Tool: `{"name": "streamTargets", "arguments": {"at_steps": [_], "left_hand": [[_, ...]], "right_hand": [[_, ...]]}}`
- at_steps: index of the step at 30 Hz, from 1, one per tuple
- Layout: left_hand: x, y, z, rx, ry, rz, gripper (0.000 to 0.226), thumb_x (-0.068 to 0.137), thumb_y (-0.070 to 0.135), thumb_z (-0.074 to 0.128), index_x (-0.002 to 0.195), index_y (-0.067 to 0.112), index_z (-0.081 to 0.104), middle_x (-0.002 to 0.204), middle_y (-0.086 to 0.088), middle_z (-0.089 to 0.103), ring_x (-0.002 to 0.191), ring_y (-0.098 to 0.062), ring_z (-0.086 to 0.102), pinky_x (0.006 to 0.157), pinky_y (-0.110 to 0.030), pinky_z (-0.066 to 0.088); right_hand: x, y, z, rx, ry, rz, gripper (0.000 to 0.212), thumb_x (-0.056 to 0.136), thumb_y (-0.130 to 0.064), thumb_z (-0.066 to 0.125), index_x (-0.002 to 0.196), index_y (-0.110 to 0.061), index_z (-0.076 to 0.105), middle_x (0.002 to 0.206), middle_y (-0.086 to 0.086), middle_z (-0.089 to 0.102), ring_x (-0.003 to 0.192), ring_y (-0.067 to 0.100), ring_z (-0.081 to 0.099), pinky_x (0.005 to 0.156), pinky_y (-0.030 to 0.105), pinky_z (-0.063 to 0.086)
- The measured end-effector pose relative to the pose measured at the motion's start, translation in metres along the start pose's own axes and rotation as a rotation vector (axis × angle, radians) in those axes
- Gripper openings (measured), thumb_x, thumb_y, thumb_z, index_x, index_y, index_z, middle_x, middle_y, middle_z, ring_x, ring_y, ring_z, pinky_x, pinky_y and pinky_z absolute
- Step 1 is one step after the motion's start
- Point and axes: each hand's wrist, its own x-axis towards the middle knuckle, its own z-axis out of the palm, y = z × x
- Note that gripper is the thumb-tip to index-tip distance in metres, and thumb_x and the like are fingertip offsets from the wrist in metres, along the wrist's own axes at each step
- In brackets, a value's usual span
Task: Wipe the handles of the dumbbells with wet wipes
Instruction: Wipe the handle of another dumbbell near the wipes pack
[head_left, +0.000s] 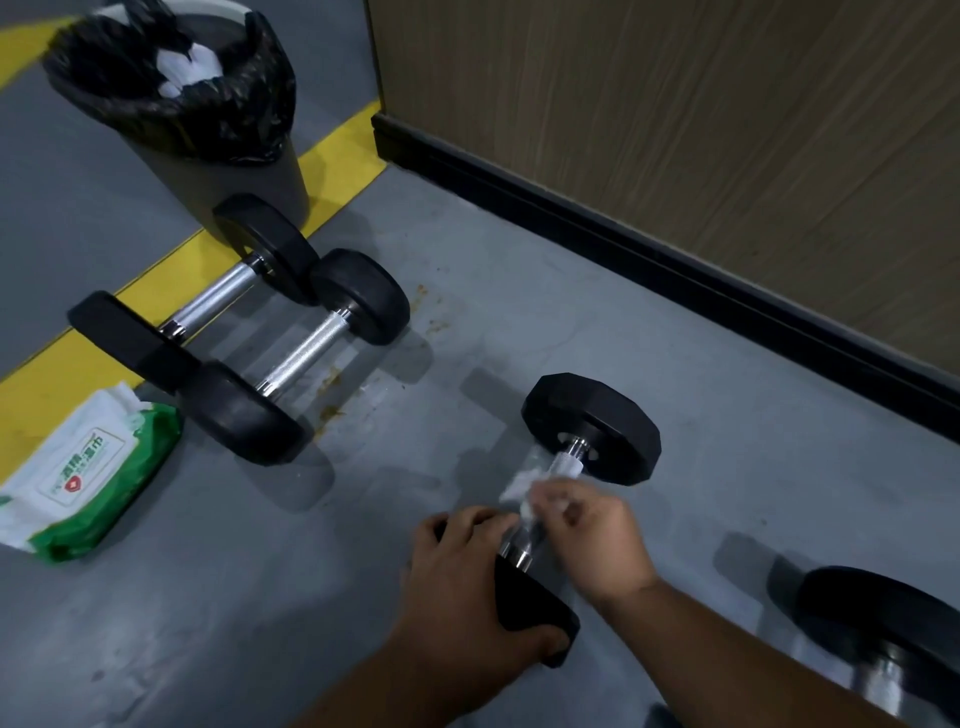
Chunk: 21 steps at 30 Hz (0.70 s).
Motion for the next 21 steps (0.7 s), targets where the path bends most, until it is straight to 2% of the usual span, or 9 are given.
{"name": "streamTargets", "arguments": {"at_steps": [3,6,9,11,13,15,17,19,21], "left_hand": [[0.001,-0.001,0.000,0.001,0.003,0.001,0.105,0.044,0.085,0.057,0.140,0.048,0.040,0.135,0.029,0.032,0.136,-0.010,0.030,0.111,-0.036,0.033],[0.000,0.000,-0.003,0.012,-0.024,-0.016,0.106,0.042,0.086,0.057,0.139,0.048,0.039,0.127,0.035,0.023,0.130,-0.009,0.025,0.109,-0.034,0.035],[0.000,0.000,-0.005,0.021,-0.063,-0.031,0.107,0.041,0.084,0.057,0.140,0.049,0.036,0.126,0.034,0.020,0.126,-0.009,0.021,0.110,-0.032,0.035],[0.002,0.001,-0.007,0.010,-0.069,-0.027,0.109,0.041,0.084,0.054,0.142,0.049,0.034,0.134,0.029,0.024,0.128,-0.010,0.020,0.111,-0.034,0.035],[0.003,0.003,-0.005,0.006,-0.057,-0.028,0.107,0.042,0.082,0.052,0.142,0.051,0.032,0.137,0.027,0.026,0.129,-0.011,0.021,0.111,-0.034,0.034],[0.001,0.002,-0.004,0.007,-0.056,-0.025,0.104,0.043,0.081,0.052,0.140,0.053,0.028,0.134,0.029,0.024,0.129,-0.011,0.022,0.111,-0.034,0.034],[0.001,-0.001,-0.002,0.034,-0.049,-0.014,0.104,0.044,0.083,0.052,0.140,0.051,0.028,0.136,0.028,0.025,0.132,-0.012,0.023,0.112,-0.035,0.032],[0.002,-0.003,-0.001,0.056,-0.051,-0.035,0.109,0.042,0.086,0.050,0.142,0.046,0.033,0.140,0.024,0.025,0.132,-0.014,0.023,0.112,-0.036,0.033],[0.003,-0.002,-0.001,0.059,-0.043,-0.040,0.111,0.041,0.086,0.050,0.142,0.044,0.034,0.141,0.023,0.026,0.132,-0.014,0.023,0.112,-0.037,0.033]], "right_hand": [[-0.007,0.000,-0.003,-0.193,-0.205,-0.159,0.013,0.089,-0.024,0.076,0.093,-0.035,0.081,0.074,-0.035,0.067,0.063,-0.011,0.065,0.066,0.014,0.051],[0.028,-0.002,-0.015,-0.161,-0.035,-0.093,0.008,0.089,-0.028,0.075,0.093,-0.031,0.081,0.086,-0.020,0.075,0.071,-0.008,0.067,0.072,0.011,0.052],[0.030,-0.002,-0.006,0.036,0.104,0.058,0.007,0.092,-0.024,0.072,0.094,-0.025,0.079,0.080,-0.007,0.077,0.063,0.004,0.068,0.067,0.021,0.055],[0.007,-0.001,0.003,0.075,0.024,0.002,0.014,0.090,-0.019,0.074,0.089,-0.032,0.079,0.079,-0.009,0.076,0.065,0.003,0.070,0.067,0.020,0.054],[-0.013,-0.004,0.001,0.009,-0.160,-0.066,0.028,0.088,-0.016,0.076,0.083,-0.044,0.077,0.083,-0.020,0.075,0.074,-0.002,0.070,0.072,0.014,0.052],[-0.010,-0.004,-0.003,-0.082,-0.237,-0.115,0.024,0.086,-0.021,0.079,0.086,-0.045,0.079,0.085,-0.025,0.075,0.076,-0.006,0.070,0.074,0.011,0.052],[0.007,-0.001,-0.009,-0.137,-0.107,-0.123,0.014,0.084,-0.027,0.080,0.090,-0.040,0.080,0.089,-0.027,0.075,0.076,-0.009,0.069,0.074,0.012,0.053],[0.022,-0.001,-0.011,0.022,0.045,0.001,0.014,0.087,-0.025,0.078,0.091,-0.038,0.080,0.087,-0.022,0.076,0.071,-0.008,0.068,0.071,0.016,0.053],[0.021,-0.001,-0.005,0.144,0.100,0.065,0.015,0.089,-0.020,0.076,0.092,-0.035,0.079,0.079,-0.018,0.076,0.063,-0.002,0.066,0.065,0.018,0.053]]}}
